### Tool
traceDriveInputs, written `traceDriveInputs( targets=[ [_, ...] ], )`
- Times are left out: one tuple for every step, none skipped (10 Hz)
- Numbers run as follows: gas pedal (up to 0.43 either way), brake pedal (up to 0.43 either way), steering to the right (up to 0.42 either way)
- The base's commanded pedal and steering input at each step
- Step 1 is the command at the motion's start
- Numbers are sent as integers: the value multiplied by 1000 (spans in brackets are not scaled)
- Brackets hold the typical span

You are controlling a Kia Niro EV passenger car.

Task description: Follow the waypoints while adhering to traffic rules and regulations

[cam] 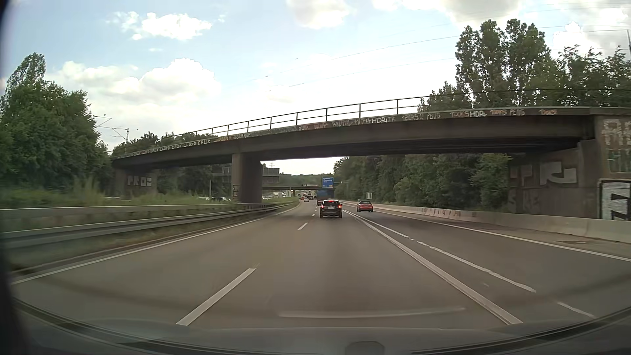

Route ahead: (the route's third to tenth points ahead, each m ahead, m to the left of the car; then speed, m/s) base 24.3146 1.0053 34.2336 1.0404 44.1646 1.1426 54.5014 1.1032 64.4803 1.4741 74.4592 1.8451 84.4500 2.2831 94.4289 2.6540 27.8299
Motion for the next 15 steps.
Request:
traceDriveInputs(
  targets=[
    [0, 30, -2],
    [0, 30, -1],
    [0, 30, -1],
    [0, 30, -1],
    [0, 30, -2],
    [0, 30, -2],
    [0, 30, -3],
    [0, 30, -3],
    [0, 30, -4],
    [0, 30, -4],
    [0, 30, -4],
    [0, 30, -4],
    [0, 30, -4],
    [0, 30, -5],
    [0, 30, -4]
  ],
)
